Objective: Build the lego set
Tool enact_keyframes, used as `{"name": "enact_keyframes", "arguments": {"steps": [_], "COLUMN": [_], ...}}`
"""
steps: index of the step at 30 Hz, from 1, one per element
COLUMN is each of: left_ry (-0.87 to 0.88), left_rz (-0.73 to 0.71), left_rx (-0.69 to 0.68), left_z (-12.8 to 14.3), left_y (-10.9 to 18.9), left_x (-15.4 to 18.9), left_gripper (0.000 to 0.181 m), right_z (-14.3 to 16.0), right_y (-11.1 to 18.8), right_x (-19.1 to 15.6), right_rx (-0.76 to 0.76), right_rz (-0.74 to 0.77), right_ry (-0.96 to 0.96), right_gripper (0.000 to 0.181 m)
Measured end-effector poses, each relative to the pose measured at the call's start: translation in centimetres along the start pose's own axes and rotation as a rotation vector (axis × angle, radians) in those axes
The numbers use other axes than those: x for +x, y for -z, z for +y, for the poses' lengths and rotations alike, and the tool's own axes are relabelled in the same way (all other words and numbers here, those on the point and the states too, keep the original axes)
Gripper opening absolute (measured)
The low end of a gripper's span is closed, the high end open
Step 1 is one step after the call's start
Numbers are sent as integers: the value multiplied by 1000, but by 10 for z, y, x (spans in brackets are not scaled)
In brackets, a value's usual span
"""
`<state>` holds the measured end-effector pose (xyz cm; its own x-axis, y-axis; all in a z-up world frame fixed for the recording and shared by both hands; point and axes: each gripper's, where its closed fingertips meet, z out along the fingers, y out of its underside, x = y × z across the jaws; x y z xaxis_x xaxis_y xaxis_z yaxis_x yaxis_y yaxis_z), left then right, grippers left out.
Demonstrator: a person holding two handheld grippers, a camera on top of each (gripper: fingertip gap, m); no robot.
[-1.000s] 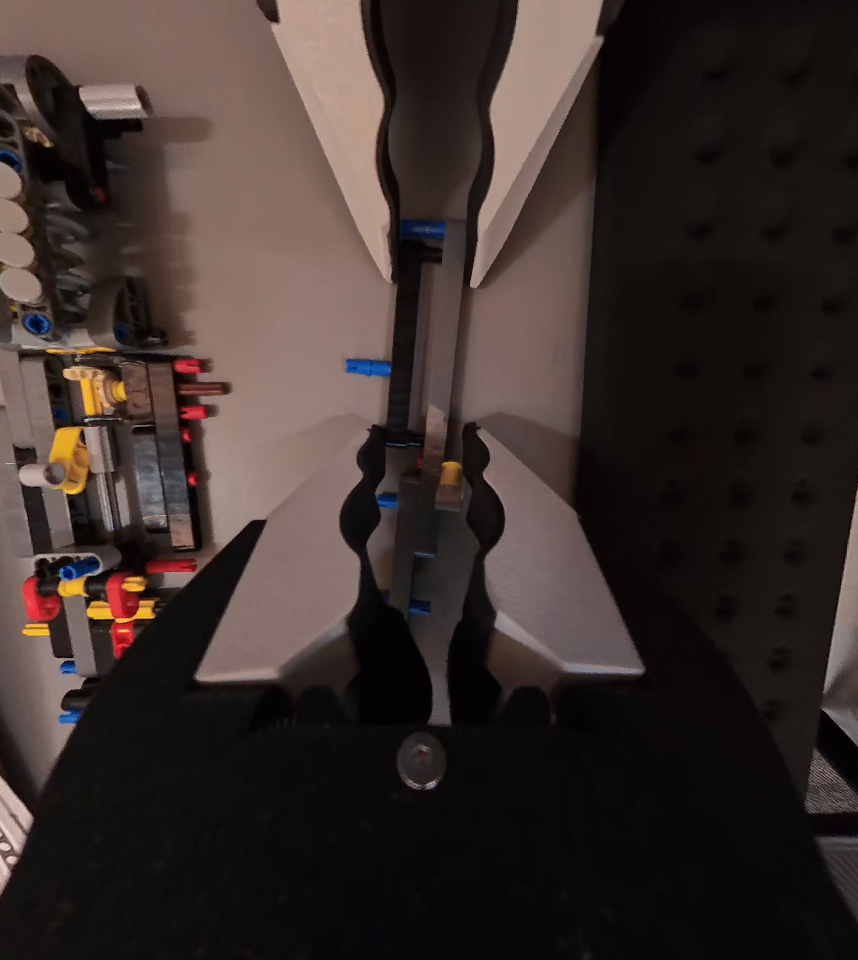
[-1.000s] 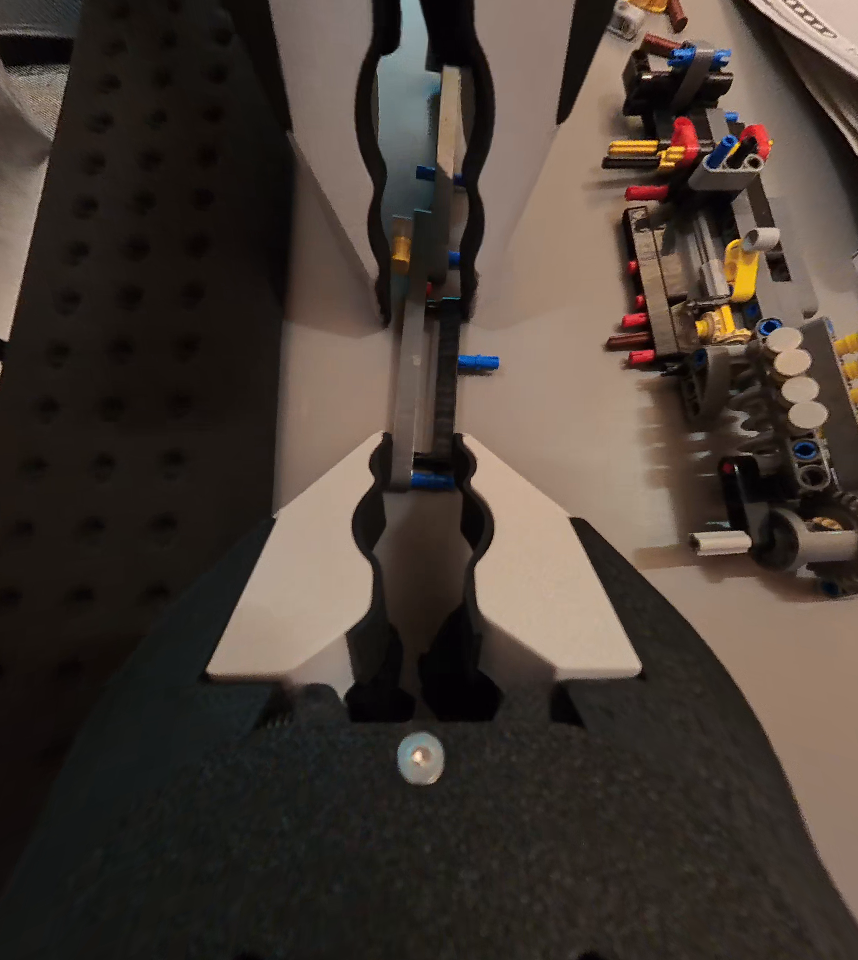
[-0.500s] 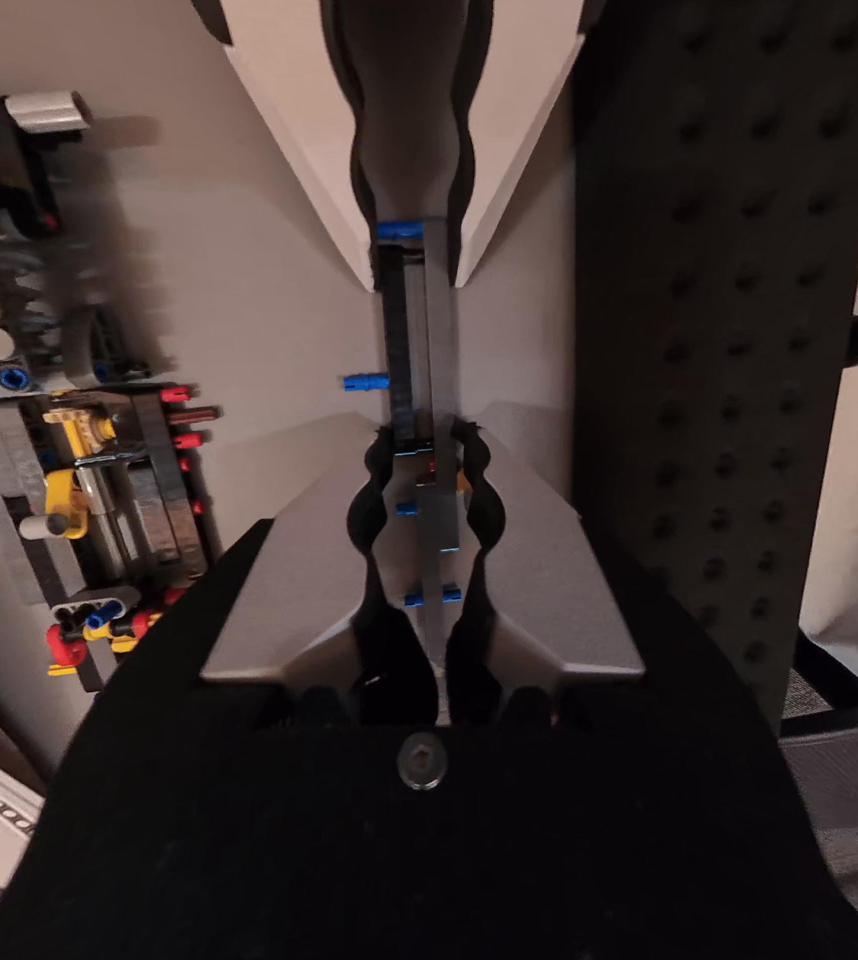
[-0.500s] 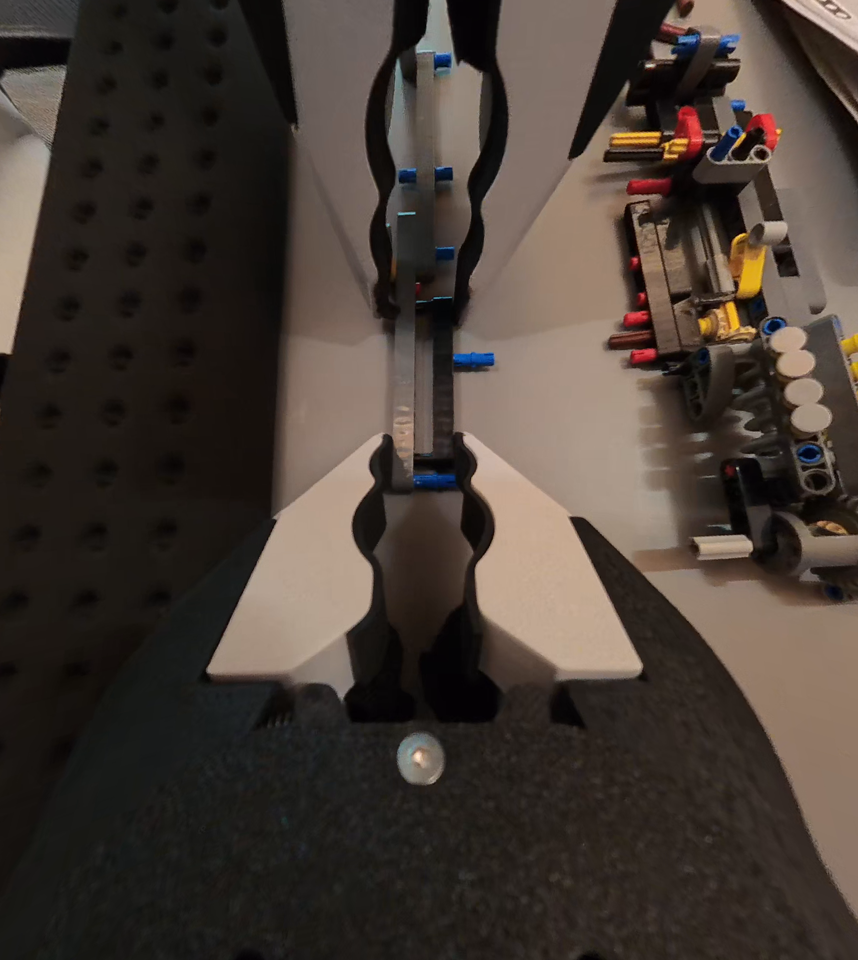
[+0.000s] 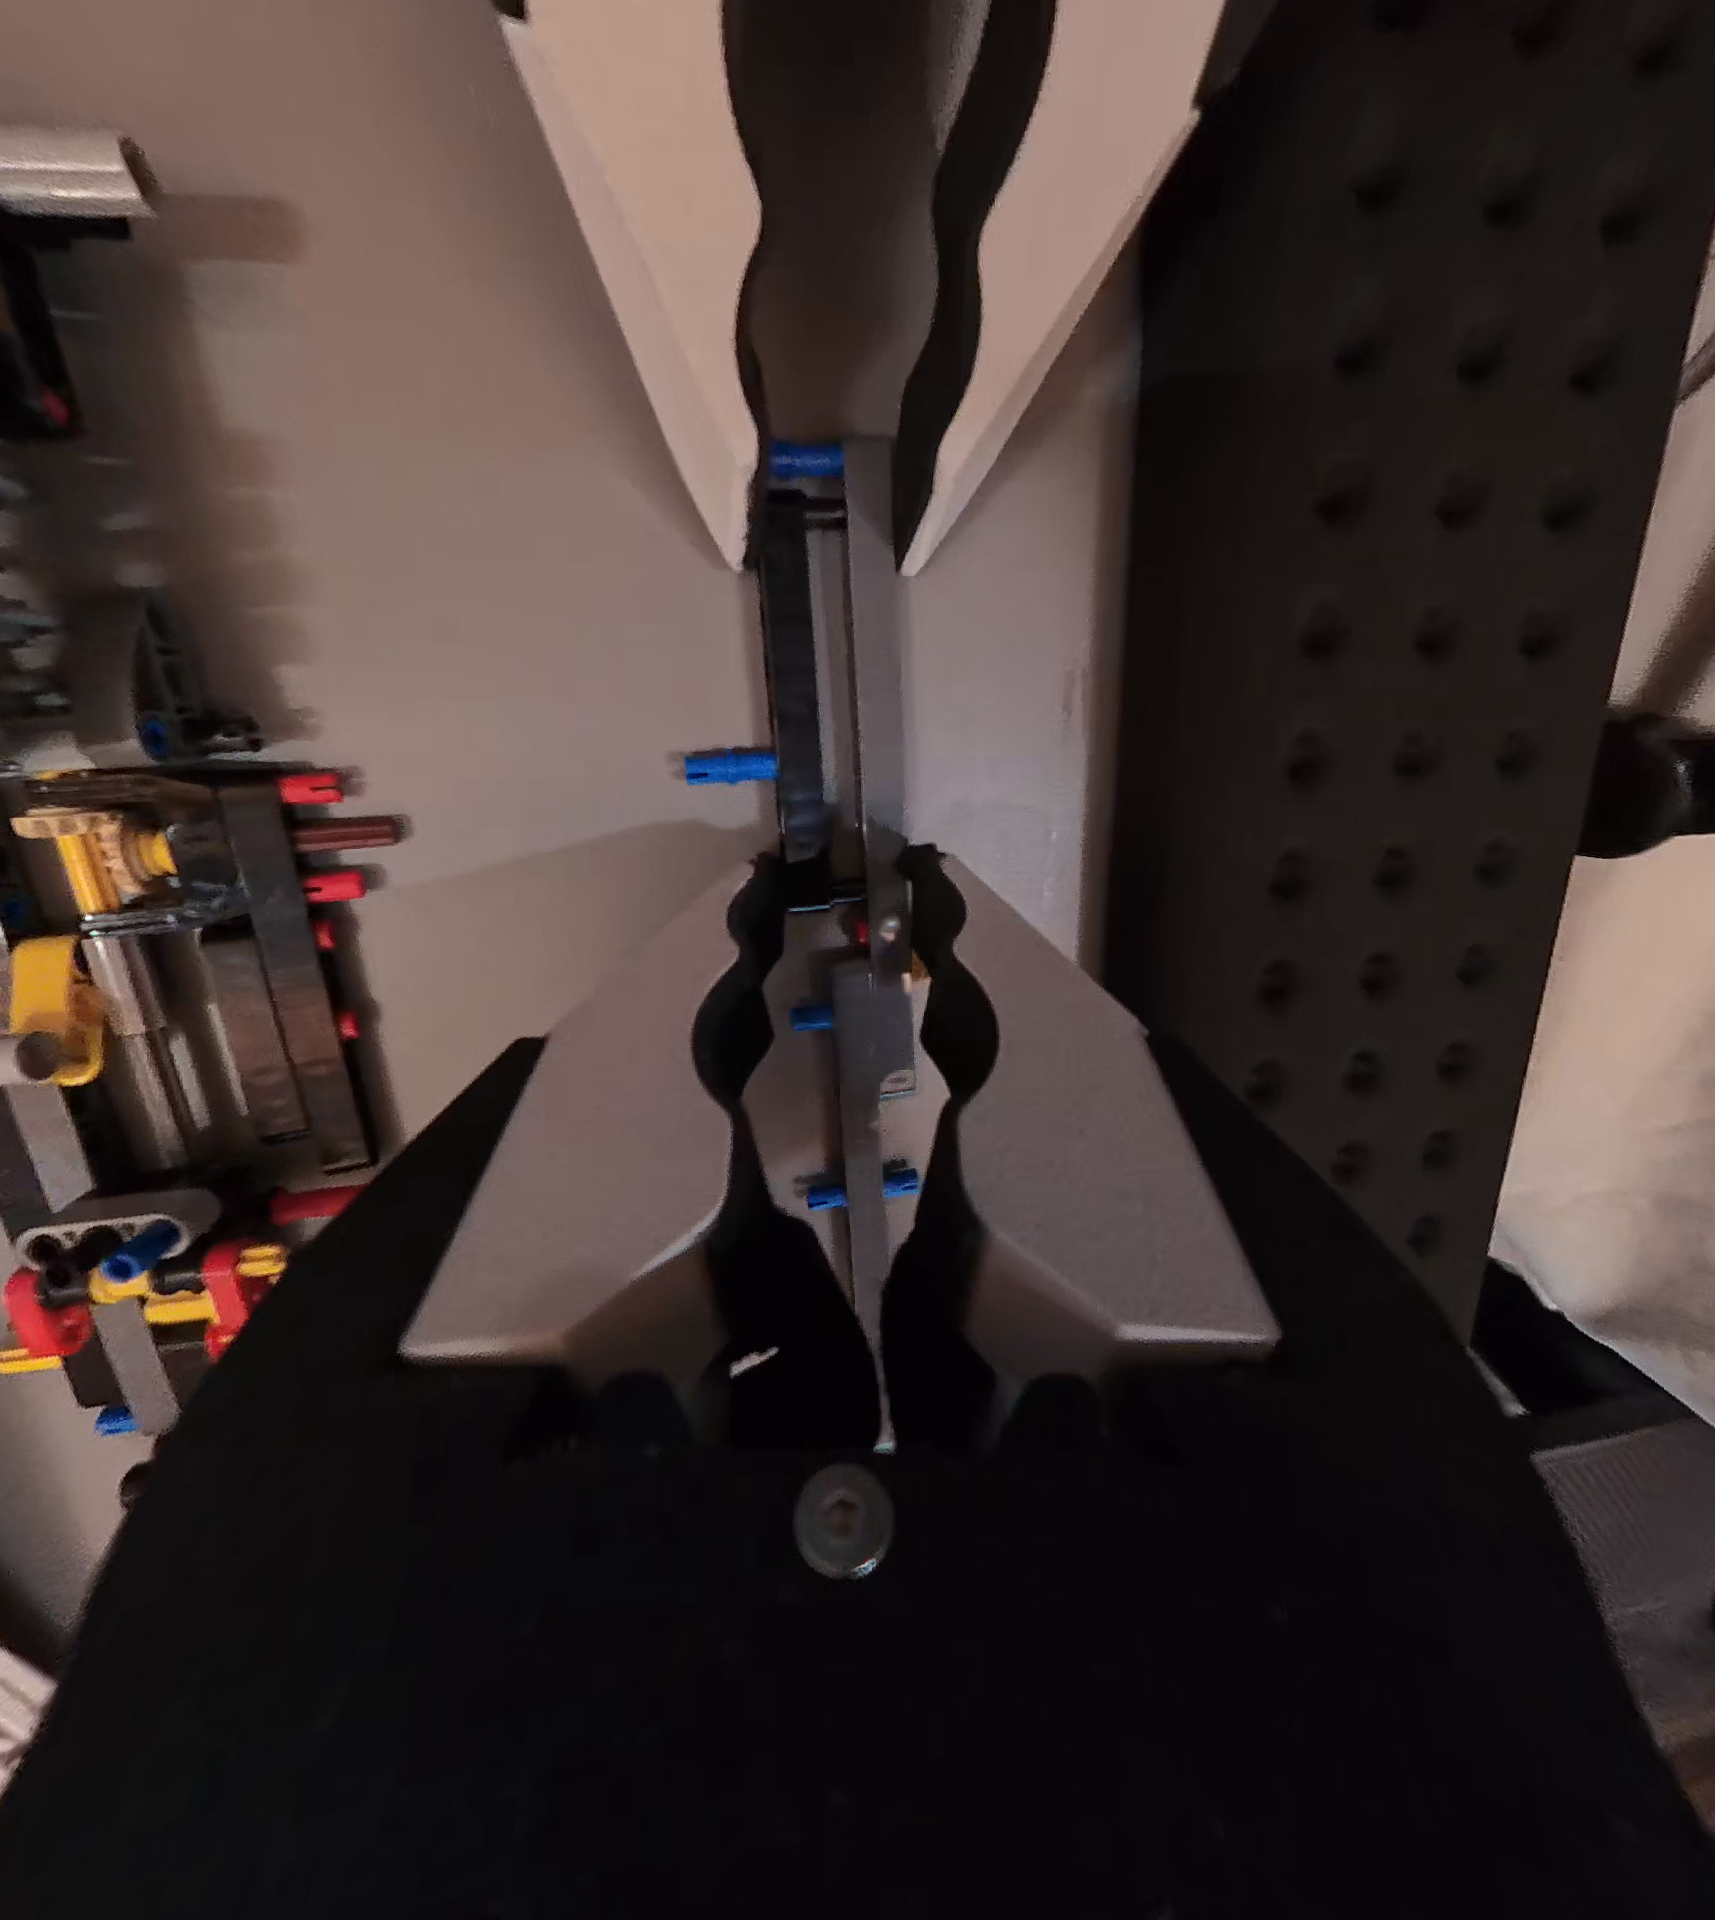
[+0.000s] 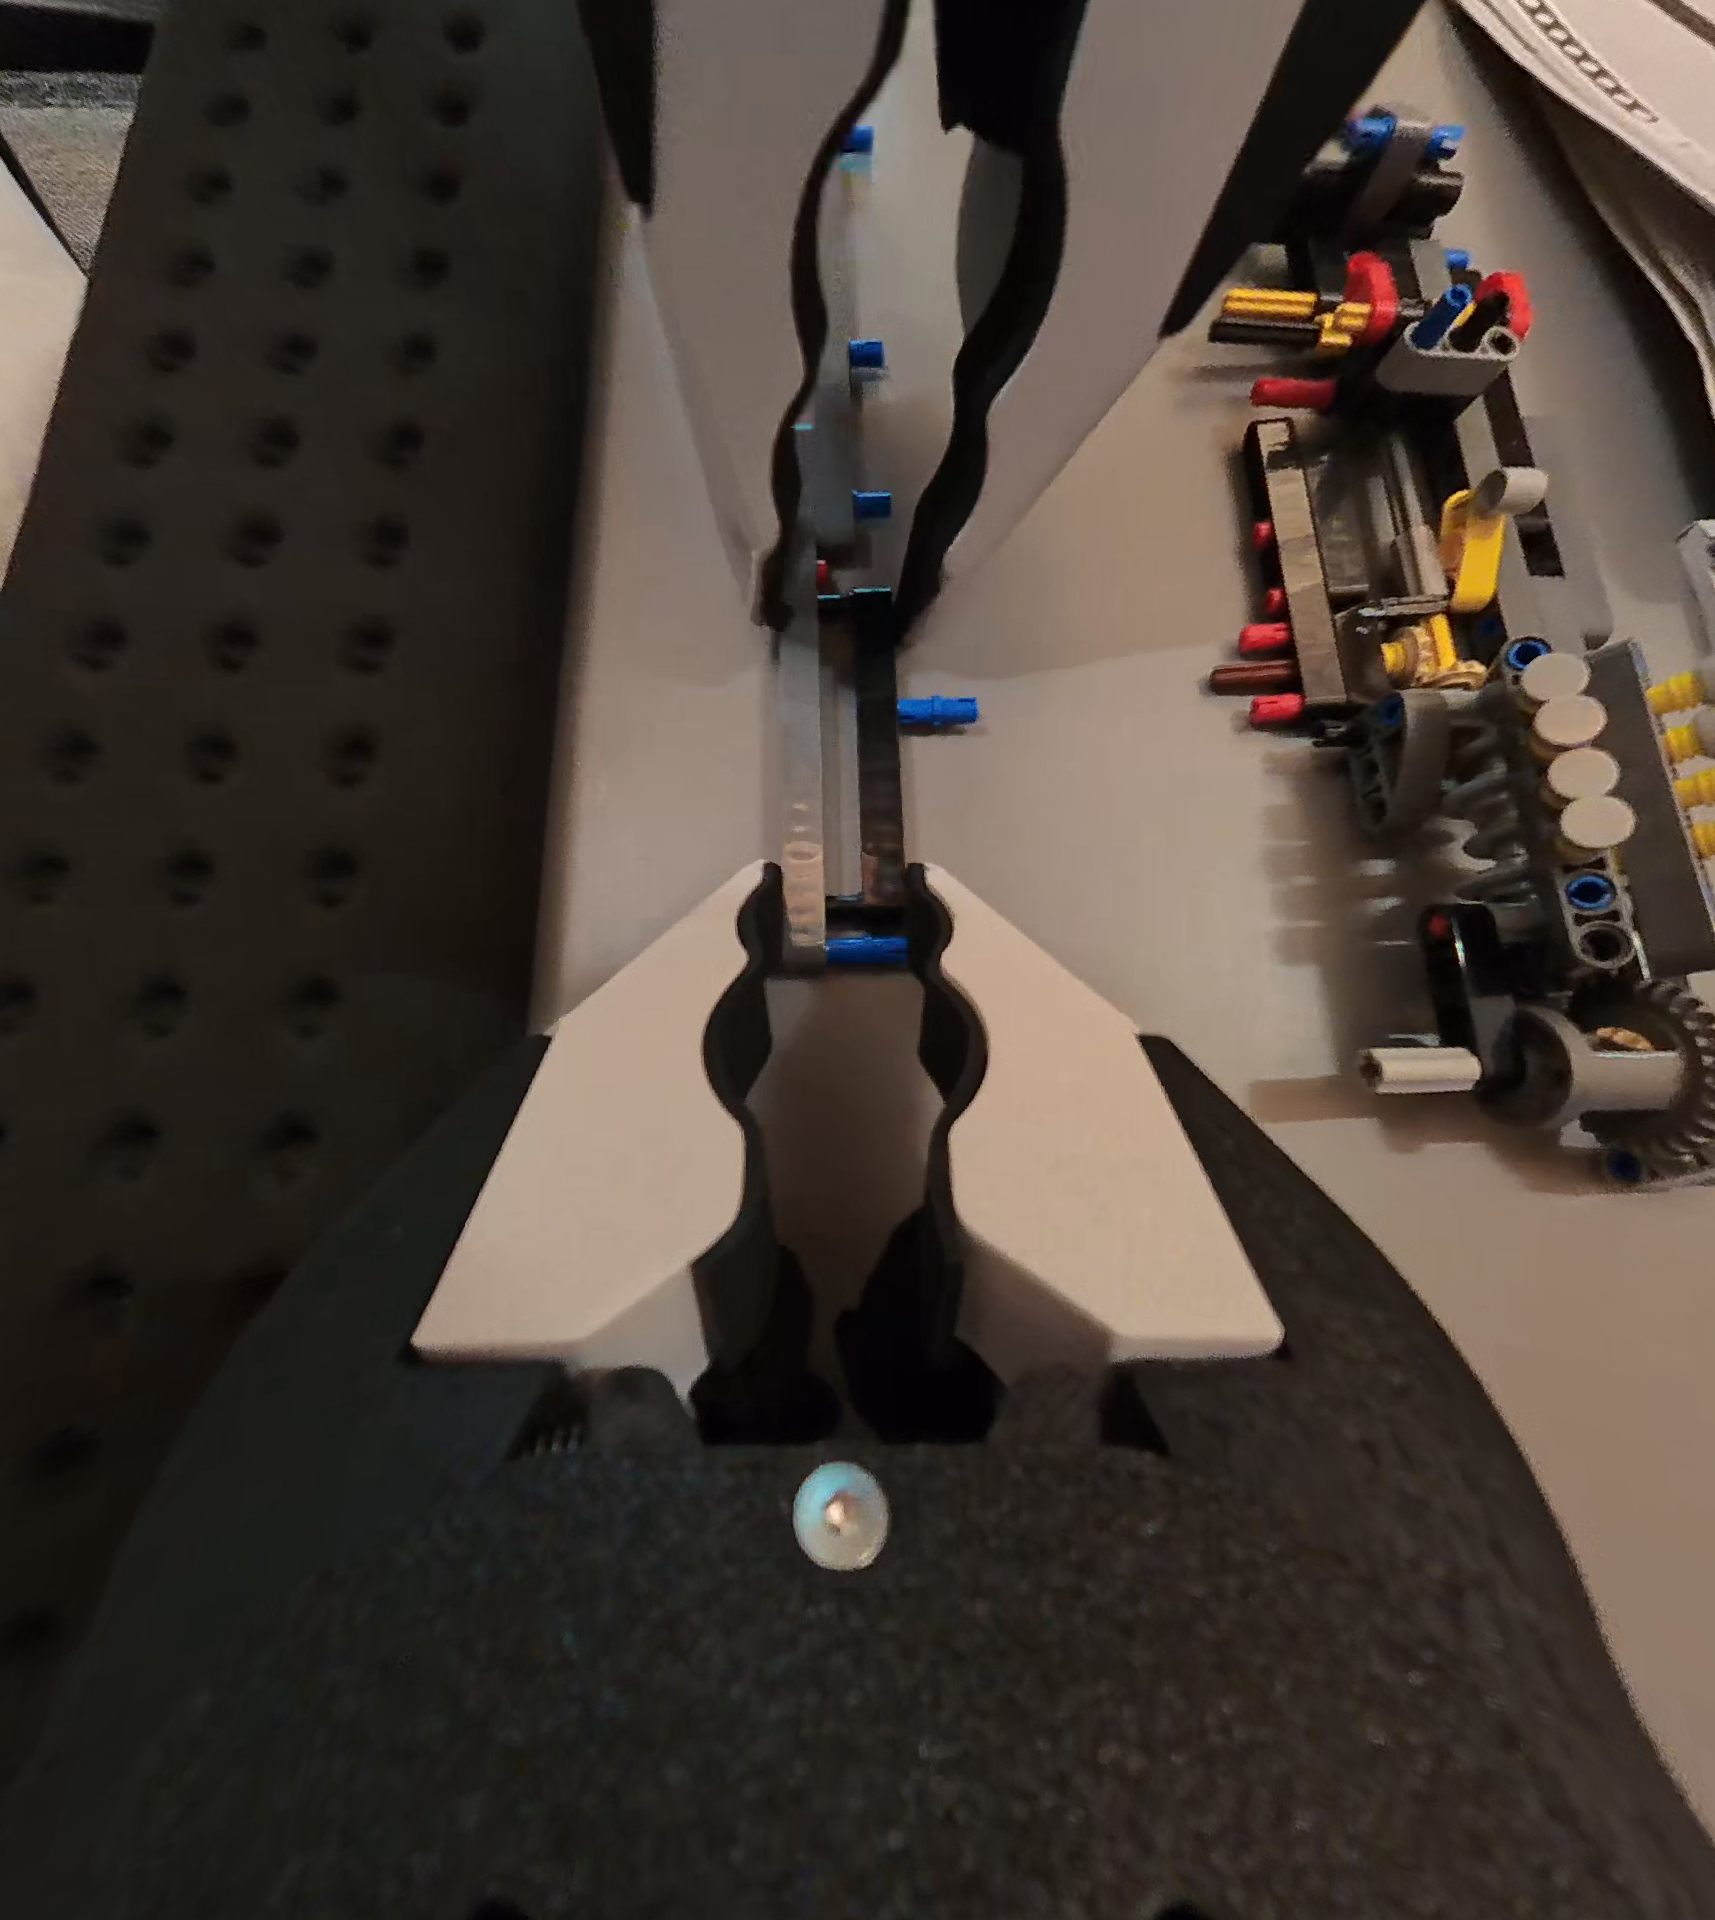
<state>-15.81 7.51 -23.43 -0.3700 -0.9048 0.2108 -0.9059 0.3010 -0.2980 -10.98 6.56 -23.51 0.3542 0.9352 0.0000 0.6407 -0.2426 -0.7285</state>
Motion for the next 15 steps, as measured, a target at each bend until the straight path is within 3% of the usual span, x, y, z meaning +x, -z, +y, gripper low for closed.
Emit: {"name": "enact_keyframes", "arguments": {"steps": [14,15], "left_ry": [-42,-42], "left_rz": [-88,-71], "left_rx": [-76,-64], "left_z": [1,0], "left_y": [-2,-2], "left_x": [-3,-2], "left_gripper": [23,16], "right_z": [1,1], "right_y": [0,0], "right_x": [0,-1], "right_rx": [-3,-4], "right_rz": [9,6], "right_ry": [-55,-36], "right_gripper": [22,15]}}
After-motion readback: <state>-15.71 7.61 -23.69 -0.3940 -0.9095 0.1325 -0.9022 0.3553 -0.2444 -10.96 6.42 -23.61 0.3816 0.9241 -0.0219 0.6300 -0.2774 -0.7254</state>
